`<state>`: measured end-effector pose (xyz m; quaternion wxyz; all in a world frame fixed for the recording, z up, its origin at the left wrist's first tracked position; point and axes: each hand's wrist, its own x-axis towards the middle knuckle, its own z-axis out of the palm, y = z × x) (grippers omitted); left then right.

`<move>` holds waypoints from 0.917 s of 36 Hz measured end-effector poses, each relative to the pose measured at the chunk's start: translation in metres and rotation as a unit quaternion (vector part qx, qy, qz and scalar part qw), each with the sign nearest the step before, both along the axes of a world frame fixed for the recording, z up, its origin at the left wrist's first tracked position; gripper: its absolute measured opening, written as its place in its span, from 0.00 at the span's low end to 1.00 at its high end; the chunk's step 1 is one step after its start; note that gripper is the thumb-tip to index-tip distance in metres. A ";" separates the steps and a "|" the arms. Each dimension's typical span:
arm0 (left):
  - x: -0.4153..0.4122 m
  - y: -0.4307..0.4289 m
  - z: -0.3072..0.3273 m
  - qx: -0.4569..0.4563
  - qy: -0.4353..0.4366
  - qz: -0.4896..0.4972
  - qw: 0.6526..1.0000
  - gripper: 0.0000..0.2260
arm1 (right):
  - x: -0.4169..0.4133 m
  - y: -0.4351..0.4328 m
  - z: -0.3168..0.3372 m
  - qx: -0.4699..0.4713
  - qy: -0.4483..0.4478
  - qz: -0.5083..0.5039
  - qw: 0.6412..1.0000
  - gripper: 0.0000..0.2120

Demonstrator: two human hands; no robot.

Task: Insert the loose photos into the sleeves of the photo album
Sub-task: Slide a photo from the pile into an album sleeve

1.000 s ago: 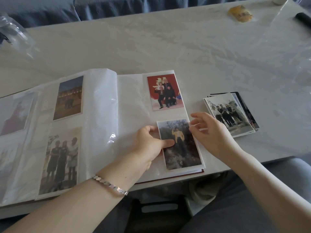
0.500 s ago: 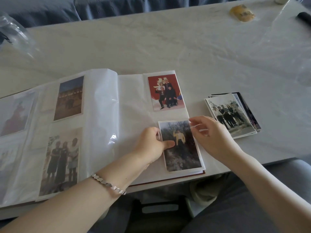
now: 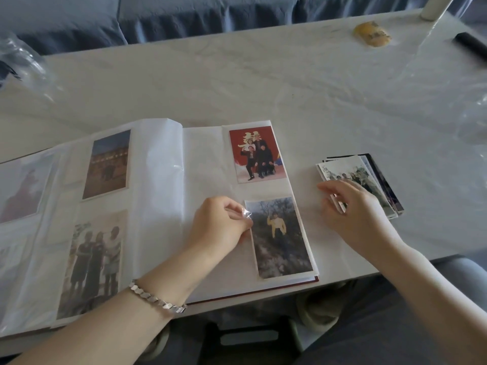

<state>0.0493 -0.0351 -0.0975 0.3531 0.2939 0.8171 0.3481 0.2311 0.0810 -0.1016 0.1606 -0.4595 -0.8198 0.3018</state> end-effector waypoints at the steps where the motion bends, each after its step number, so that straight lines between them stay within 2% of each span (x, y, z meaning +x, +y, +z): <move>1: 0.000 0.000 0.000 0.001 -0.022 0.009 1.000 0.06 | 0.001 0.001 0.001 0.030 -0.020 -0.011 0.999 0.15; 3: -0.001 -0.001 0.000 -0.007 -0.064 0.015 0.998 0.09 | 0.004 0.005 0.000 0.072 -0.079 -0.041 0.993 0.17; 5: -0.003 -0.002 0.001 -0.015 -0.069 -0.007 0.997 0.11 | 0.005 0.010 -0.001 0.062 -0.155 -0.063 0.984 0.21; 6: -0.004 -0.003 0.002 -0.023 -0.034 -0.036 0.999 0.12 | 0.006 0.011 -0.002 0.048 -0.190 -0.065 0.978 0.23; 8: -0.005 -0.002 0.004 -0.049 0.088 -0.105 0.989 0.15 | 0.007 0.014 -0.006 0.039 -0.248 -0.055 0.966 0.27; 10: -0.004 0.001 0.007 -0.045 0.174 -0.125 0.976 0.19 | 0.008 0.015 -0.009 0.059 -0.288 -0.040 0.955 0.25; 13: -0.002 0.009 0.011 -0.008 0.186 -0.114 0.976 0.18 | 0.008 0.015 -0.007 0.087 -0.307 -0.023 0.948 0.16; 16: 0.000 0.015 0.012 0.011 0.151 -0.116 0.982 0.12 | 0.010 0.015 -0.004 0.128 -0.255 -0.027 0.958 0.11; 21: 0.008 0.021 0.012 0.047 0.071 -0.120 0.989 0.03 | 0.015 0.014 0.001 0.153 -0.211 -0.049 0.964 0.13; 22: 0.010 0.023 0.014 0.055 0.028 -0.114 0.991 0.03 | 0.013 0.012 0.003 0.175 -0.171 -0.048 0.968 0.13; 24: 0.015 0.028 0.023 0.071 -0.111 -0.088 0.987 0.04 | 0.006 0.006 0.007 0.249 -0.072 -0.022 0.966 0.15; 26: 0.020 0.033 0.031 0.080 -0.252 -0.055 0.963 0.06 | -0.003 -0.003 0.010 0.287 -0.013 0.051 0.956 0.18; 27: 0.021 0.034 0.033 0.088 -0.285 -0.041 0.954 0.08 | -0.008 -0.007 0.012 0.296 0.001 0.093 0.951 0.17; 30: 0.021 0.035 0.036 0.139 -0.277 -0.011 0.951 0.07 | -0.021 -0.016 0.012 0.269 0.013 0.188 0.945 0.17; 33: 0.014 0.036 0.037 0.174 -0.220 0.009 0.960 0.09 | -0.027 -0.021 0.010 0.189 0.034 0.191 0.963 0.21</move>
